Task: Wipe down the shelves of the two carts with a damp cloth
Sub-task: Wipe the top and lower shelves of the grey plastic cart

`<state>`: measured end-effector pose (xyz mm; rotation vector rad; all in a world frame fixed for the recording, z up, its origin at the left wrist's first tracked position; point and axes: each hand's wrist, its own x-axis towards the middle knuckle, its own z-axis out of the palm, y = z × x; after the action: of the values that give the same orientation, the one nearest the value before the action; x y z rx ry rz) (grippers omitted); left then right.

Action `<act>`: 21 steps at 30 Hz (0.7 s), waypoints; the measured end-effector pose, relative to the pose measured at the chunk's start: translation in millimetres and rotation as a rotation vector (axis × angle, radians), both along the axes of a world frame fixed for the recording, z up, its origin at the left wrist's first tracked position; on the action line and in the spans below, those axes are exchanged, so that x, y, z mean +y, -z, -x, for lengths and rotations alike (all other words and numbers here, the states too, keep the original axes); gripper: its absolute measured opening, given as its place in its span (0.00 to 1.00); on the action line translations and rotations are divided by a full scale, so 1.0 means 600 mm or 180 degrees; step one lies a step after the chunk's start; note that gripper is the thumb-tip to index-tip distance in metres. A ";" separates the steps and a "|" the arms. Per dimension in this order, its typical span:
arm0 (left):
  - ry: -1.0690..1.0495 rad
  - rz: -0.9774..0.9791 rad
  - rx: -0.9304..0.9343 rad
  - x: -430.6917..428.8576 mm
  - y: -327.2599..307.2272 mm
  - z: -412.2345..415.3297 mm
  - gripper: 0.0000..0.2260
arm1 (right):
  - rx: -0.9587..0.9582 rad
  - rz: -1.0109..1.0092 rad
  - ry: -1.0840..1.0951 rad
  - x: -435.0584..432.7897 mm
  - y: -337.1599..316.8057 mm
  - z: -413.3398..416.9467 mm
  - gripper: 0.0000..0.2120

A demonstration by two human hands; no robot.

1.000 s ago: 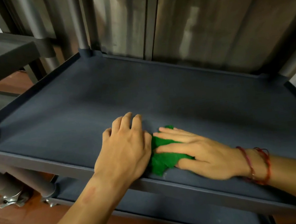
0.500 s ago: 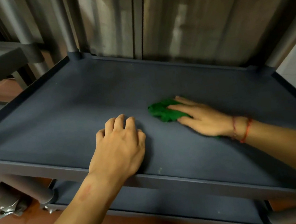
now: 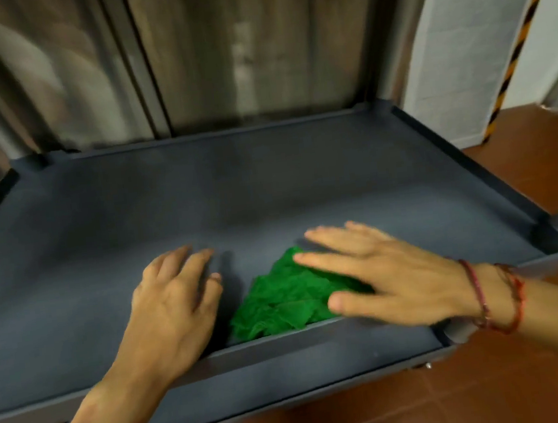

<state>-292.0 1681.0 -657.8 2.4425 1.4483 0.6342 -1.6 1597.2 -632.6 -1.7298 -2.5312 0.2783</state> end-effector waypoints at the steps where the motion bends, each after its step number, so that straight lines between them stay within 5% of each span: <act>1: 0.0380 0.0012 -0.0193 0.002 -0.010 -0.011 0.24 | -0.0008 -0.0250 0.0378 -0.008 0.003 -0.020 0.33; 4: 0.1712 0.0482 -0.0446 0.000 -0.038 -0.074 0.21 | -0.0116 -0.0423 0.1476 -0.029 0.018 -0.062 0.37; 7: 0.2398 0.0937 0.0104 -0.001 -0.029 -0.127 0.25 | 0.0181 -0.0407 0.1949 -0.035 0.031 -0.058 0.38; 11: 0.2542 0.1085 0.0533 0.013 -0.014 -0.138 0.28 | 0.0370 -0.0373 0.2202 -0.034 0.030 -0.047 0.40; 21: 0.2898 0.0342 0.0716 0.065 0.011 -0.145 0.27 | 0.0280 -0.0342 0.2184 -0.030 0.033 -0.044 0.37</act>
<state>-204.9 1720.0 -664.6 2.7494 0.2773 0.0737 24.8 1579.4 -652.5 -2.3258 -1.7095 0.1607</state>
